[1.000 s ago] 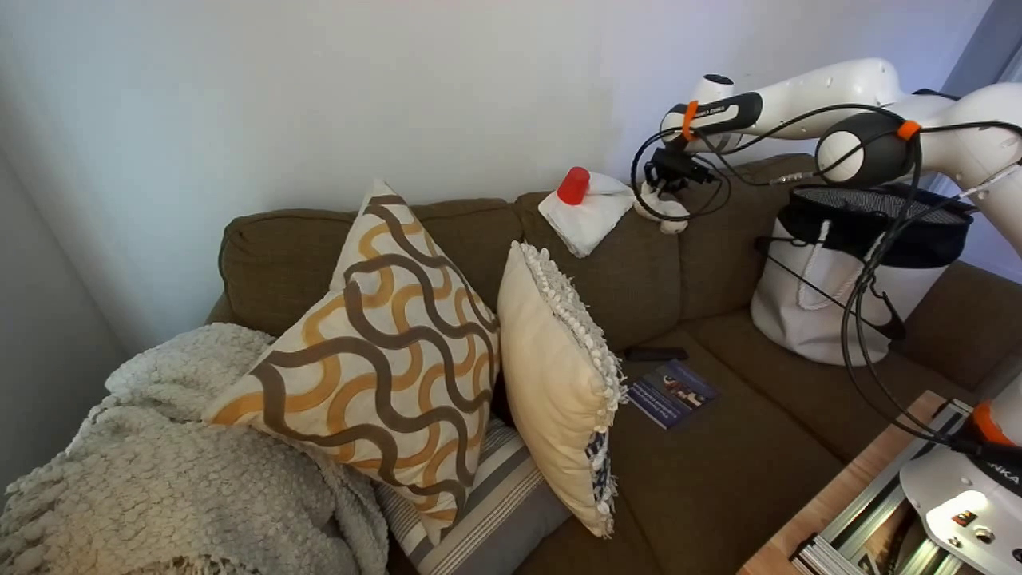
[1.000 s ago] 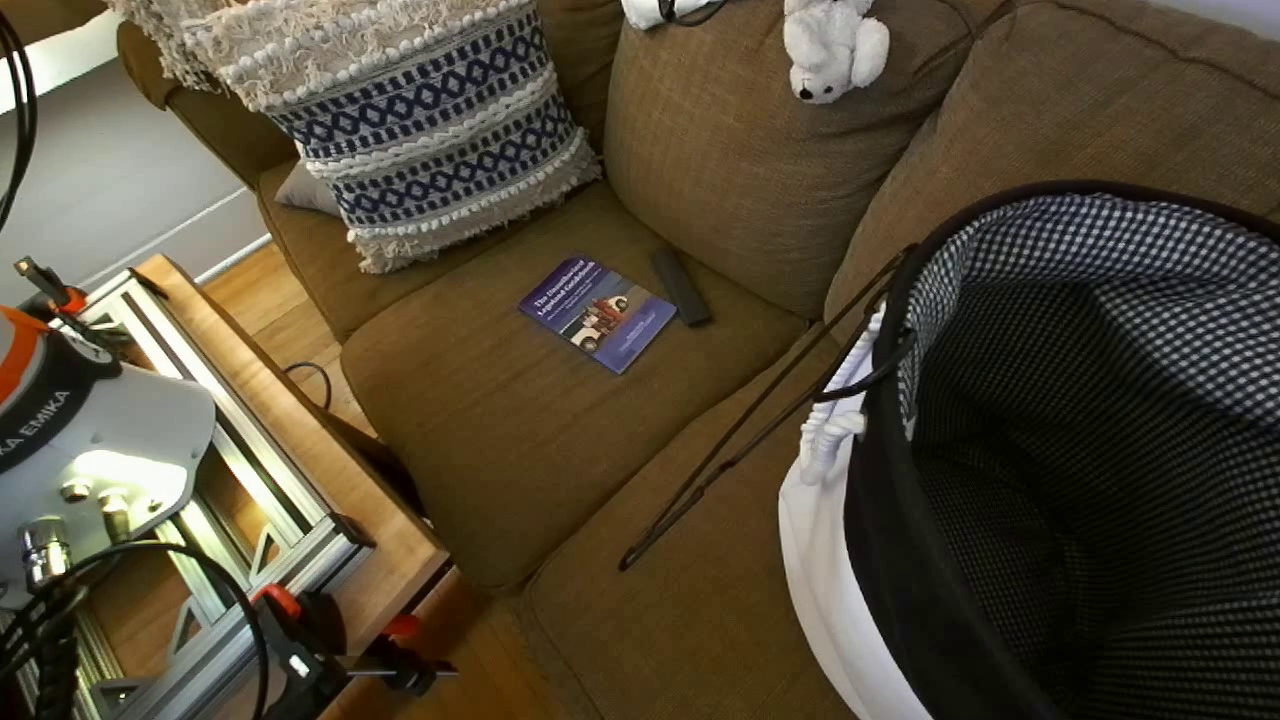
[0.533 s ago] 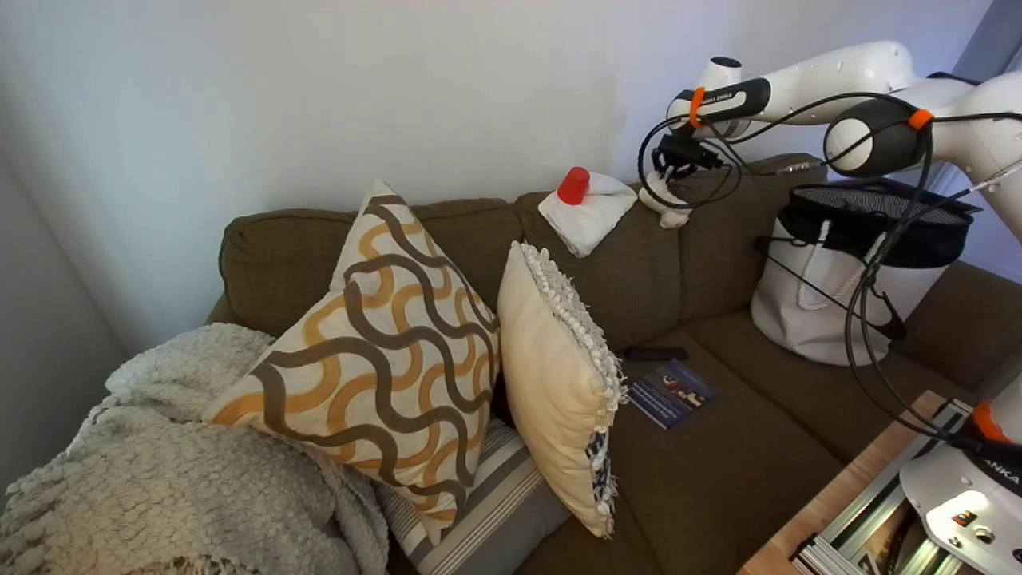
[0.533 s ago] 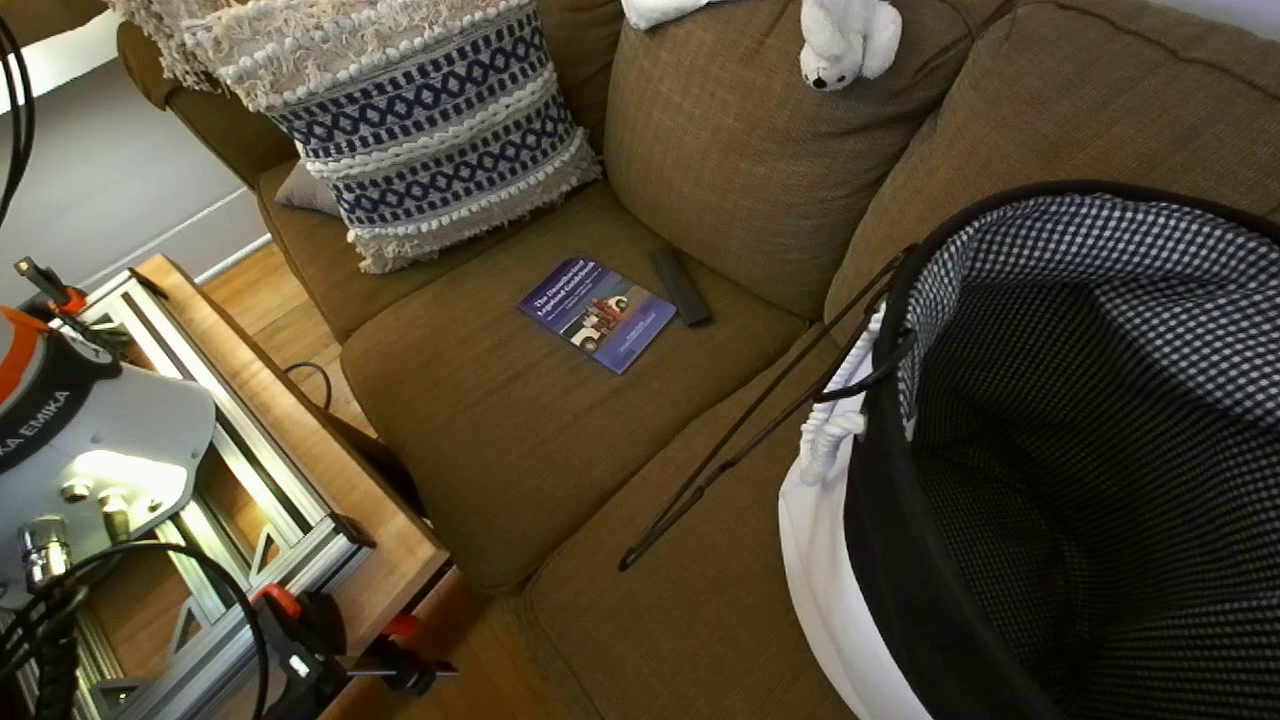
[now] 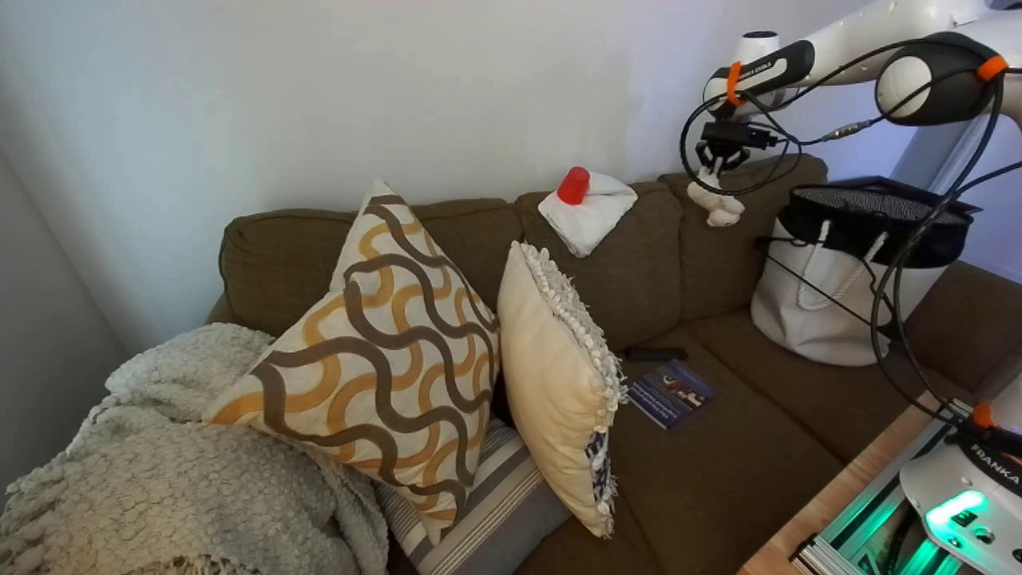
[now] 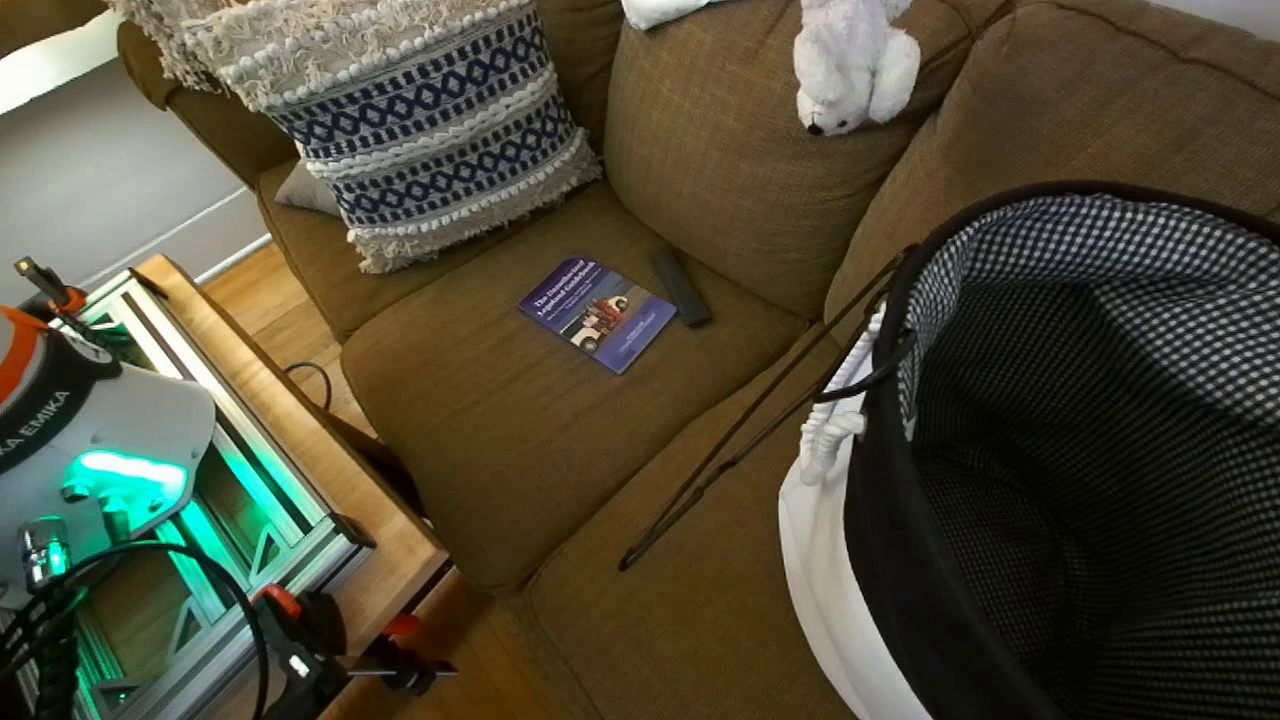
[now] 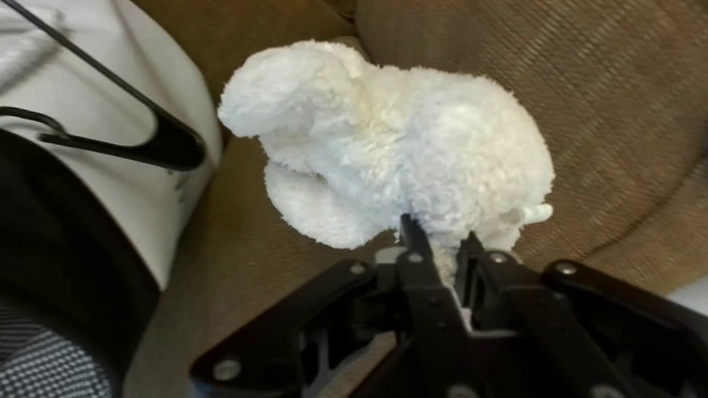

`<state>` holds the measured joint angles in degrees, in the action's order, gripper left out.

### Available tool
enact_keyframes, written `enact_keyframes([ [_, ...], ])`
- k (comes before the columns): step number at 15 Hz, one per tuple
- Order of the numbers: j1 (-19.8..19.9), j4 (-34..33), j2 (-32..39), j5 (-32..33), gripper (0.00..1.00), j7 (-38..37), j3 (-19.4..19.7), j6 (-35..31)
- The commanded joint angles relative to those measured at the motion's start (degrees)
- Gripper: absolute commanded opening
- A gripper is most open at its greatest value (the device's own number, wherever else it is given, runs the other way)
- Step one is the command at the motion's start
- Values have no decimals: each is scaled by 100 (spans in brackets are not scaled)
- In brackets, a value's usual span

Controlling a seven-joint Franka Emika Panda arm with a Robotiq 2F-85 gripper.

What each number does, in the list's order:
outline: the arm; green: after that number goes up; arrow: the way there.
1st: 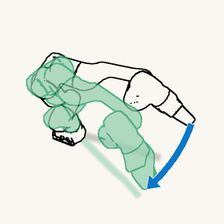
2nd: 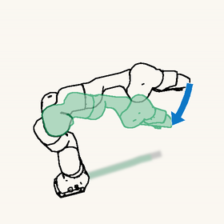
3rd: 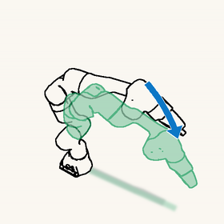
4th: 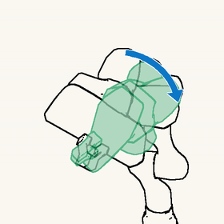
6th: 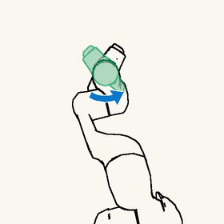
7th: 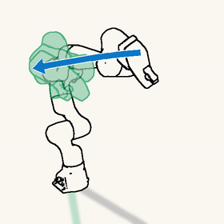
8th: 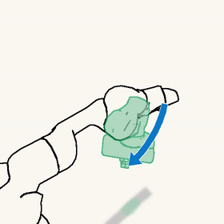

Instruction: Put the white fluffy toy on the seat of the couch

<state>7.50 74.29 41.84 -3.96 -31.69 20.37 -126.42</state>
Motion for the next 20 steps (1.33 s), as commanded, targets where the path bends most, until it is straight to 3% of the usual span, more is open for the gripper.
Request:
enact_keyframes([
  [1,-344,1419,-687,496,4,-278,444,42],
  [2,-195,1690,-741,661,4,-339,289,-214],
  [6,212,2805,-789,-11,4,-422,-42,-437],
  [10,611,3598,-483,-597,4,-521,-72,-602],
  [13,835,3681,-287,-963,4,-426,-107,-630],
  [20,864,3321,398,-920,4,-454,-85,-784],
])
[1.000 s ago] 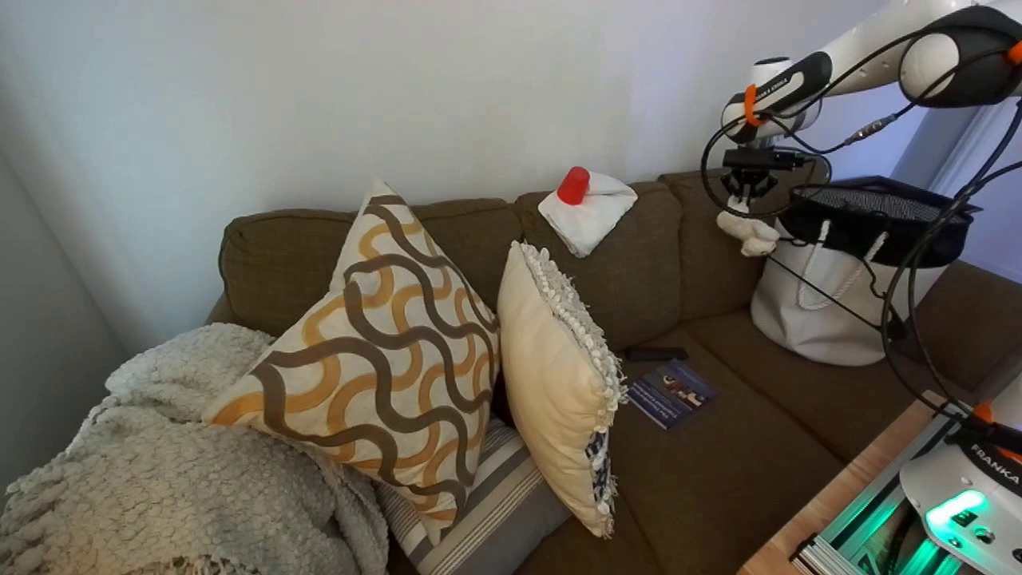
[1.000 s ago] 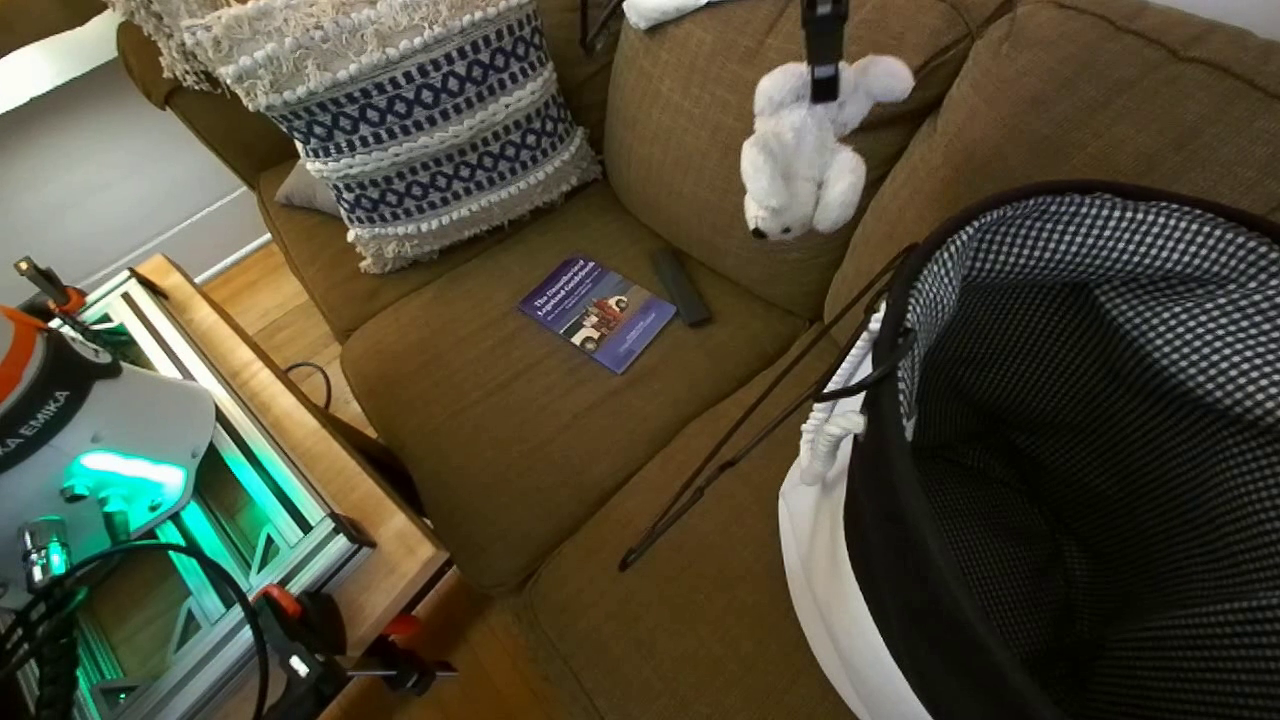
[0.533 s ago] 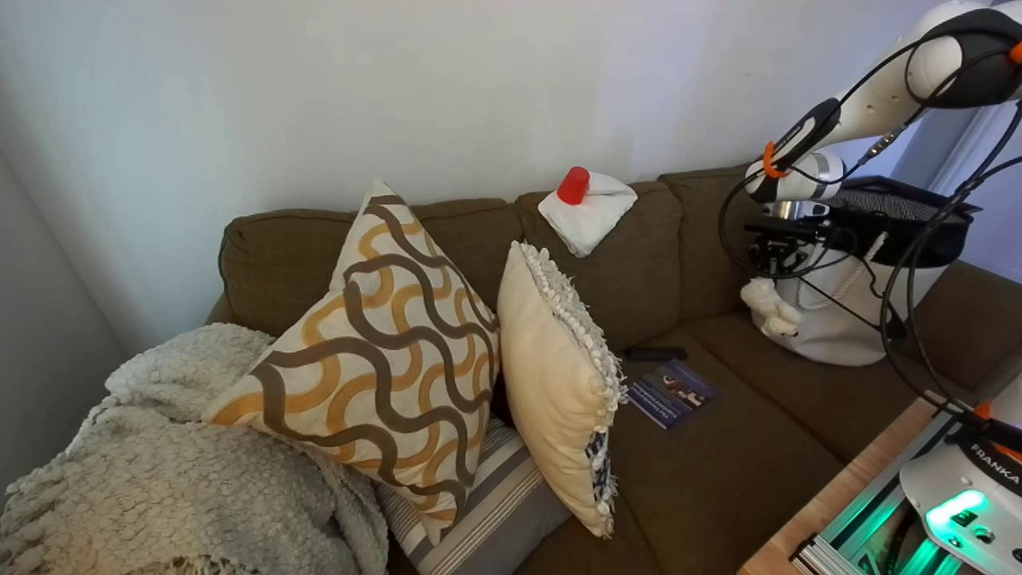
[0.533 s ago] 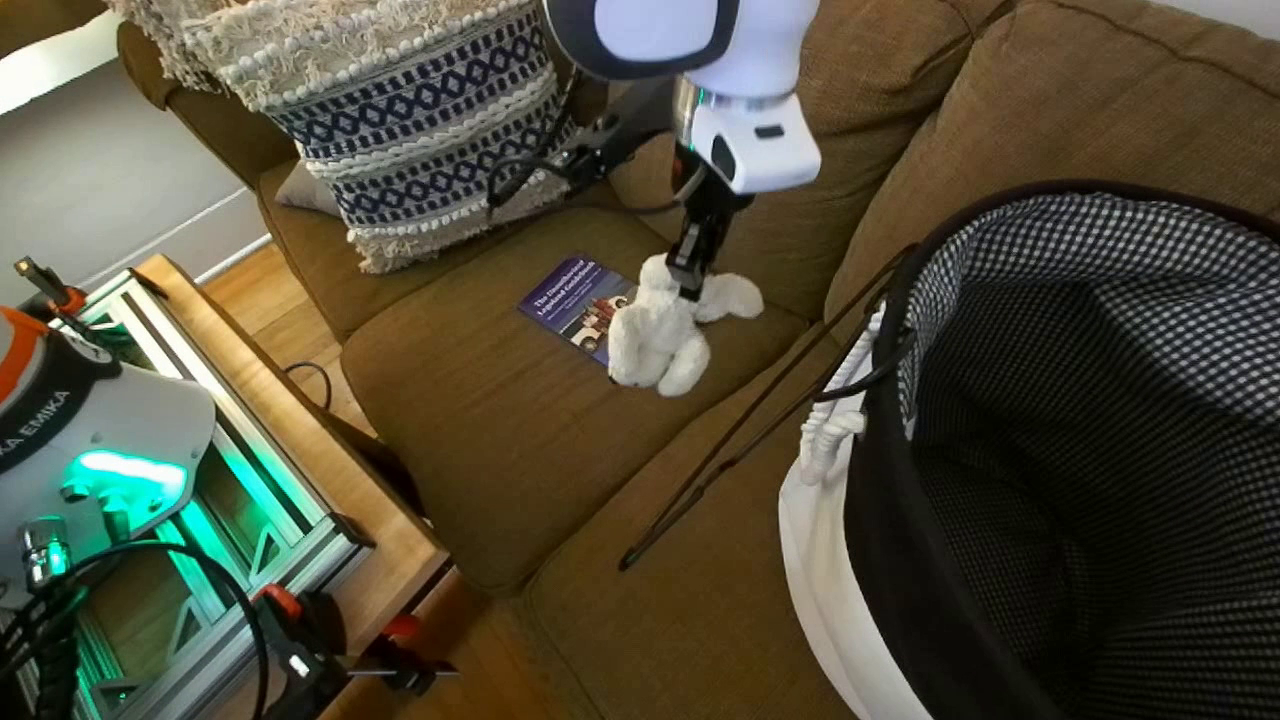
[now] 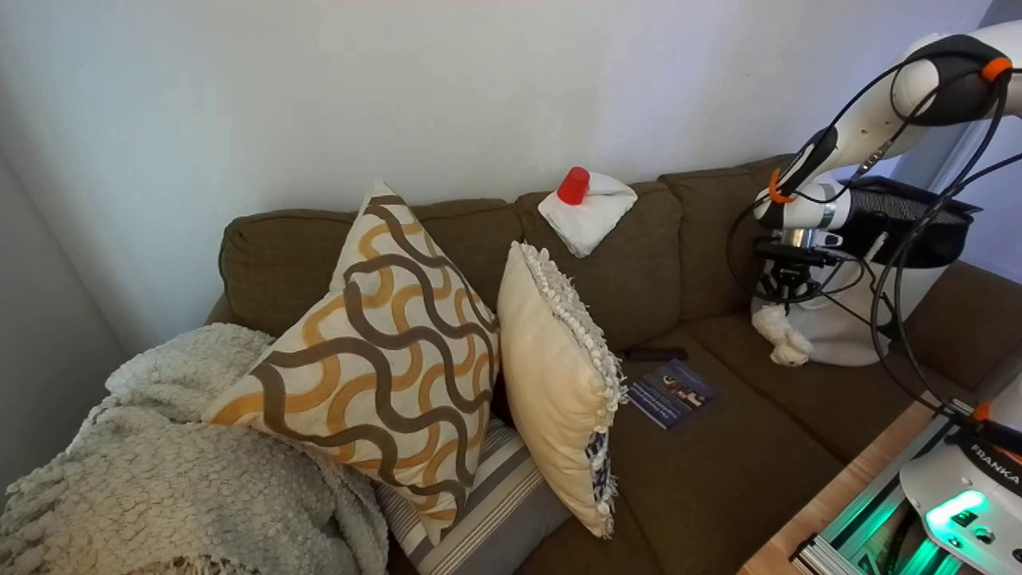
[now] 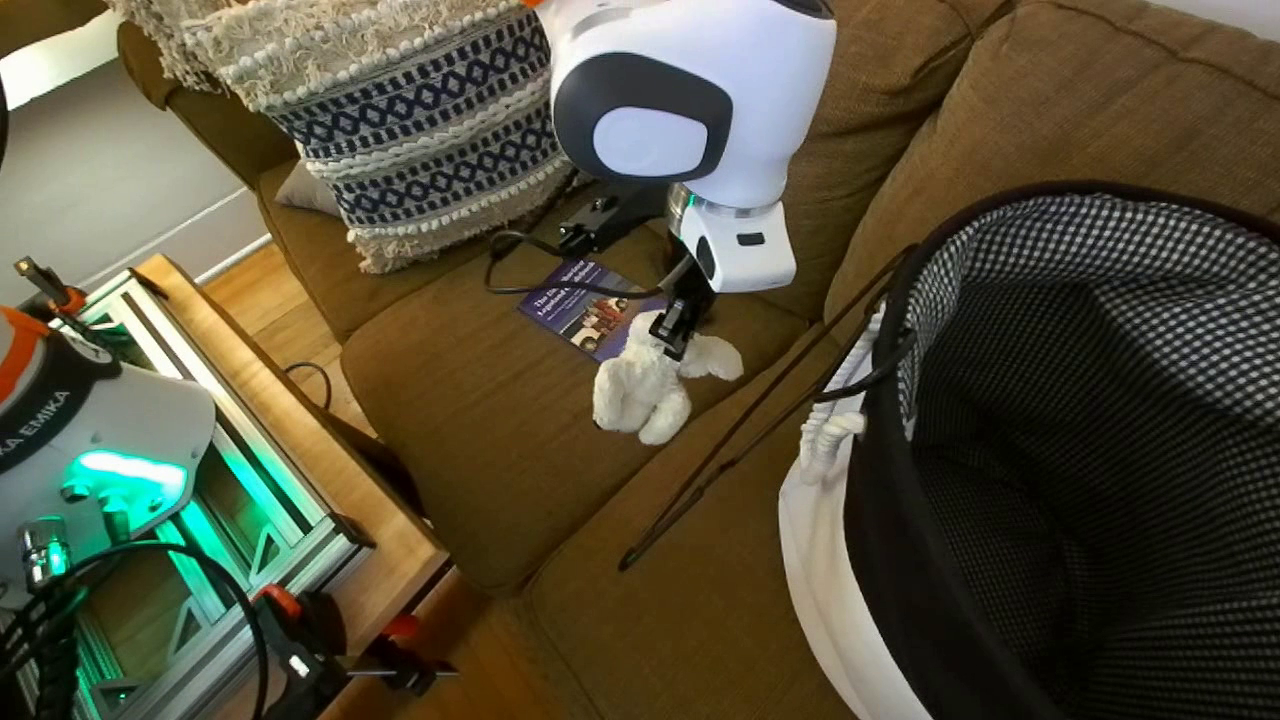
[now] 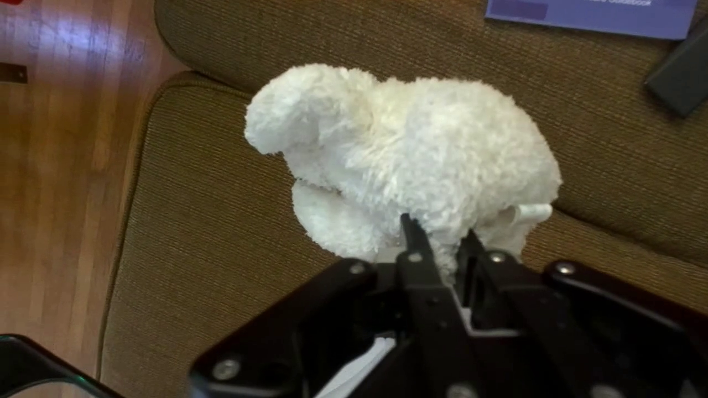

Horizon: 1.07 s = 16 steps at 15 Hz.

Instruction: Put the white fluffy toy on the seat of the couch

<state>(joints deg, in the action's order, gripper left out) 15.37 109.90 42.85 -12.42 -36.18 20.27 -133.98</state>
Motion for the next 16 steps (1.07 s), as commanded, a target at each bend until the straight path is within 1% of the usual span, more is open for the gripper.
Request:
enact_keyframes([
  [1,58,-311,397,-48,4,-17,-71,-2],
  [3,24,-457,638,44,4,-8,-37,-28],
  [6,97,-769,1043,31,4,-7,-21,34],
  [11,221,-1510,1700,13,4,-54,-9,259],
  [13,225,-1833,1929,53,4,-107,19,443],
  [14,202,-2010,2038,81,38,-164,44,576],
  [15,184,-2153,2125,113,41,-209,75,669],
  [16,161,-2338,2200,169,47,-229,92,806],
])
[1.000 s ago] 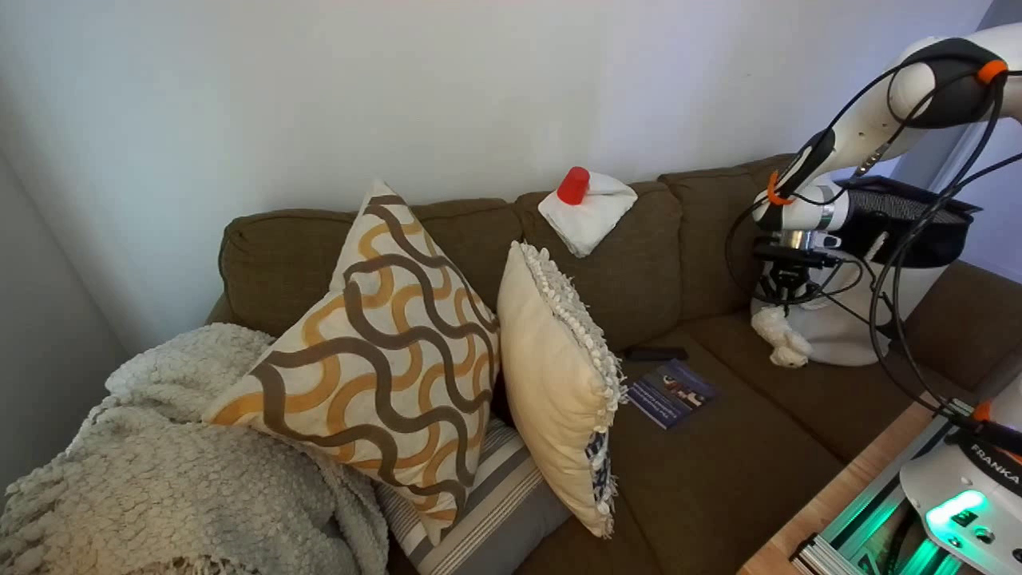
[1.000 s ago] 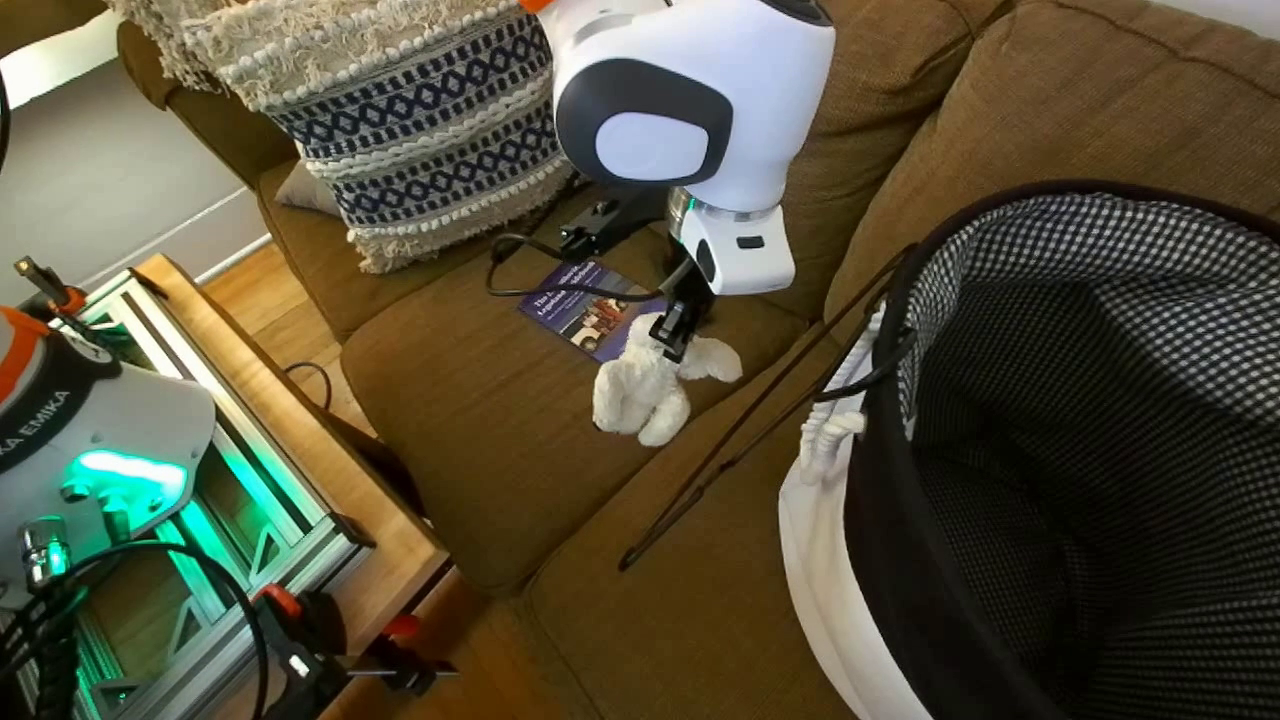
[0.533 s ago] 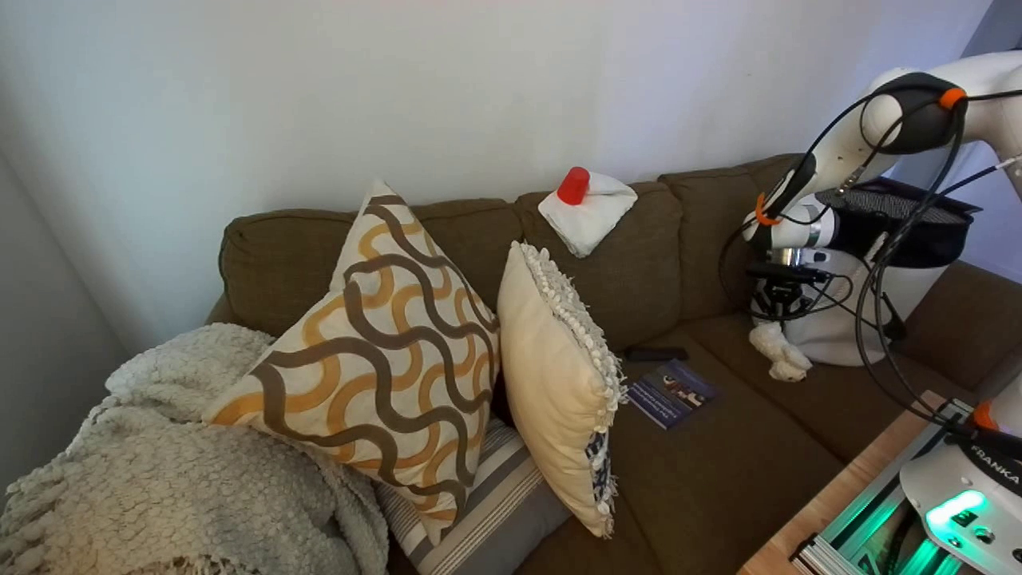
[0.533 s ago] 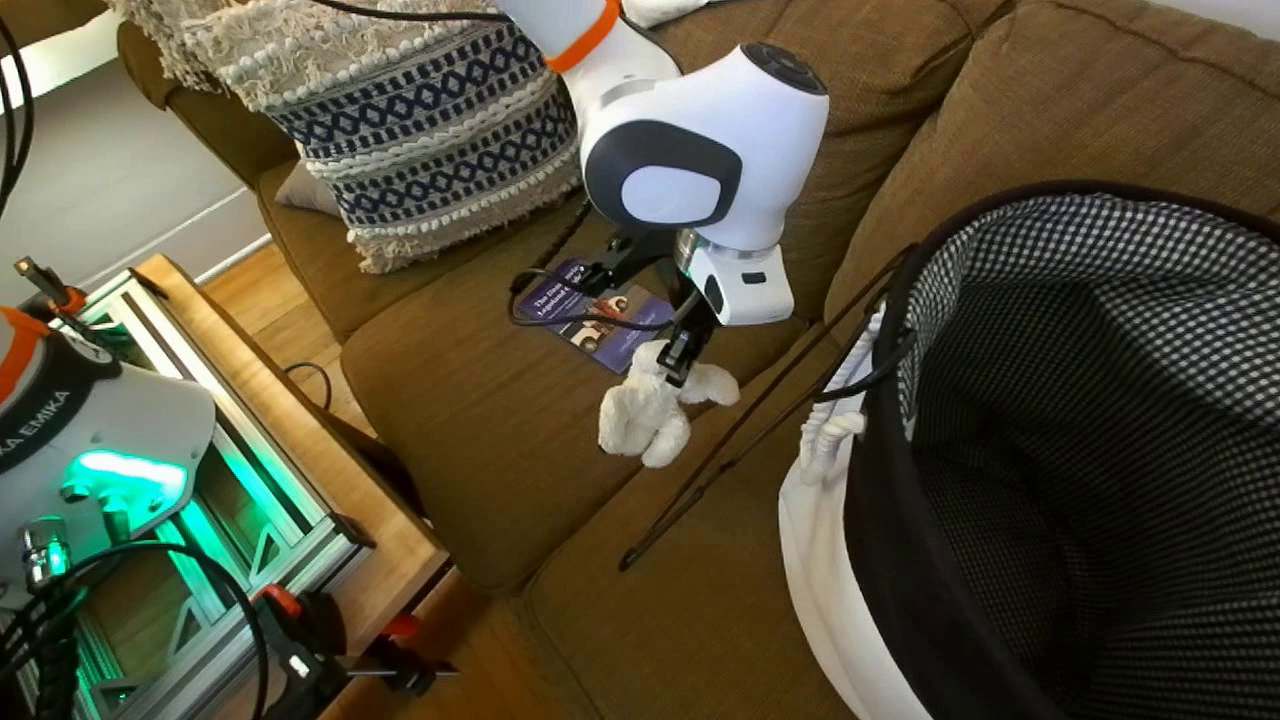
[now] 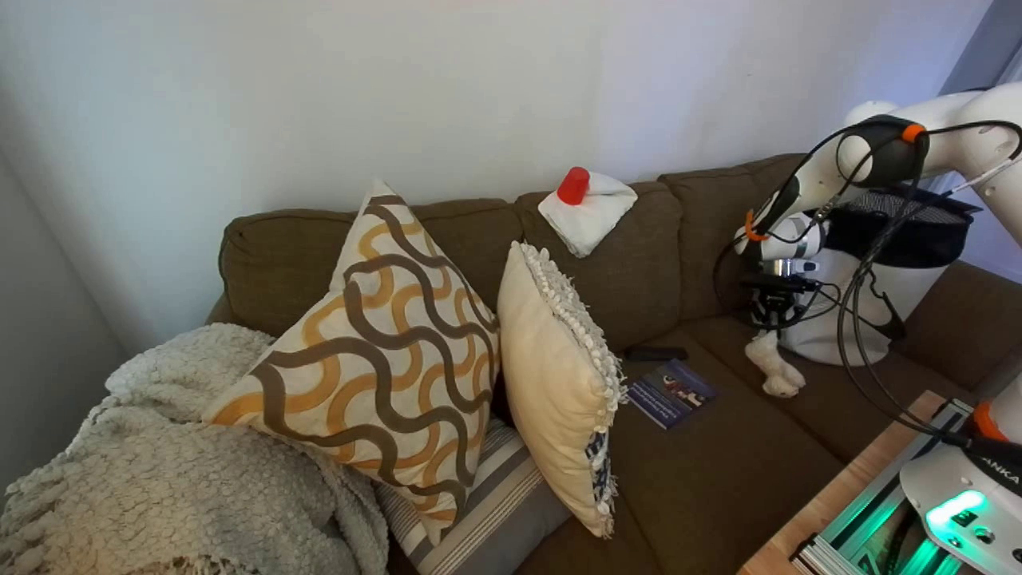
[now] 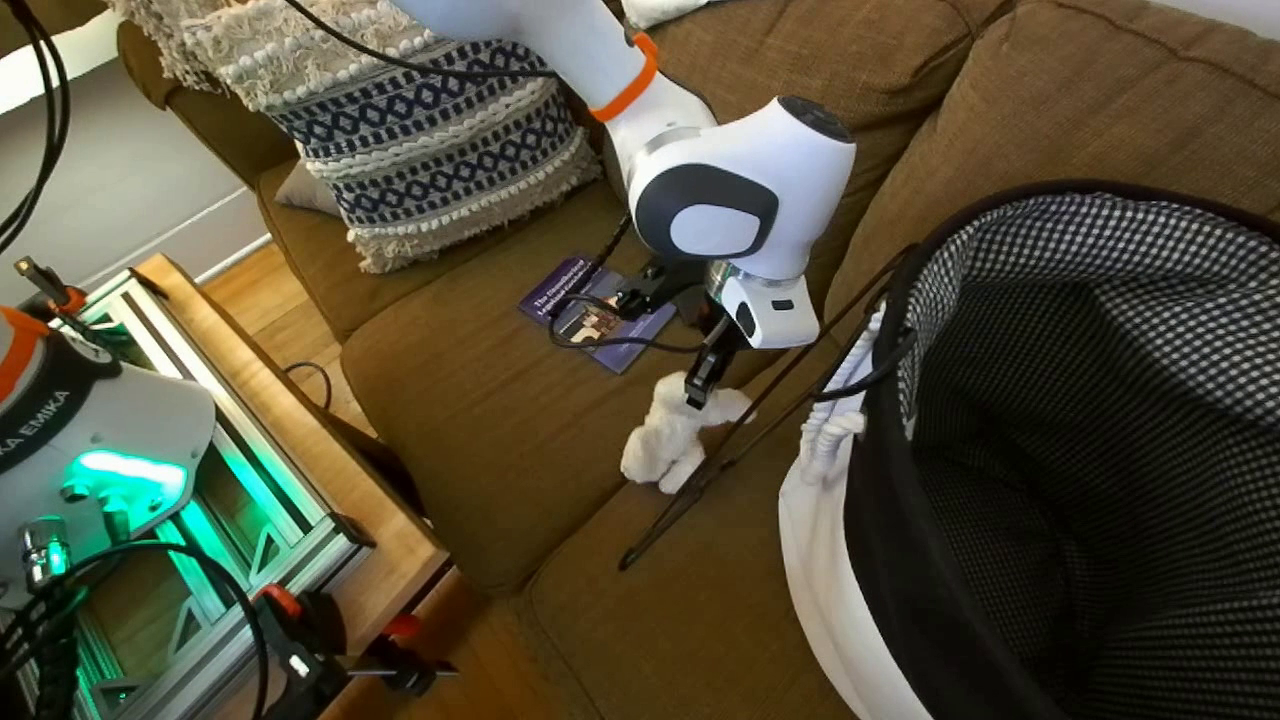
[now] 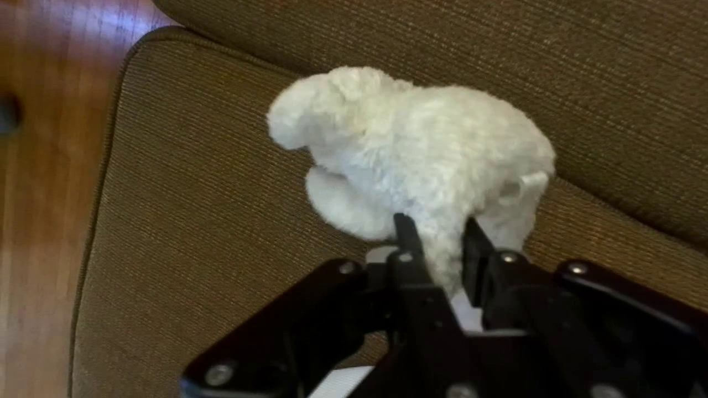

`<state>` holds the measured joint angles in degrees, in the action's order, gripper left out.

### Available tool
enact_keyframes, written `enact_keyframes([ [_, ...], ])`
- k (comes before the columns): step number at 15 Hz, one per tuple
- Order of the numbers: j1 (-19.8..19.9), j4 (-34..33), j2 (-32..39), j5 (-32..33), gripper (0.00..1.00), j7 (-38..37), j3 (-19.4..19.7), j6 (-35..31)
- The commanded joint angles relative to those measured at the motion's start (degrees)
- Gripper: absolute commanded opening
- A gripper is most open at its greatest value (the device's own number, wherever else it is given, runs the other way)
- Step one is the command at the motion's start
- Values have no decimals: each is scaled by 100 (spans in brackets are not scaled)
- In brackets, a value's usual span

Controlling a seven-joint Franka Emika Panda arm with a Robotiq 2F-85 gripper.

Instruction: Put the white fluffy toy on the seat of the couch

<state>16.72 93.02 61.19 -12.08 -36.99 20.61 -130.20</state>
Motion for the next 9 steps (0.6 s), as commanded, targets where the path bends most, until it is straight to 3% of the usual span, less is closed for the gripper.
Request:
enact_keyframes([
  [1,14,-786,395,170,56,-140,55,513],
  [4,-77,-1020,-9,89,78,156,-232,642],
  [7,-247,-714,-792,28,99,770,-632,632],
  [8,-336,-547,-1078,18,100,939,-742,614],
  [9,-265,-1062,-471,45,91,571,-564,594],
])
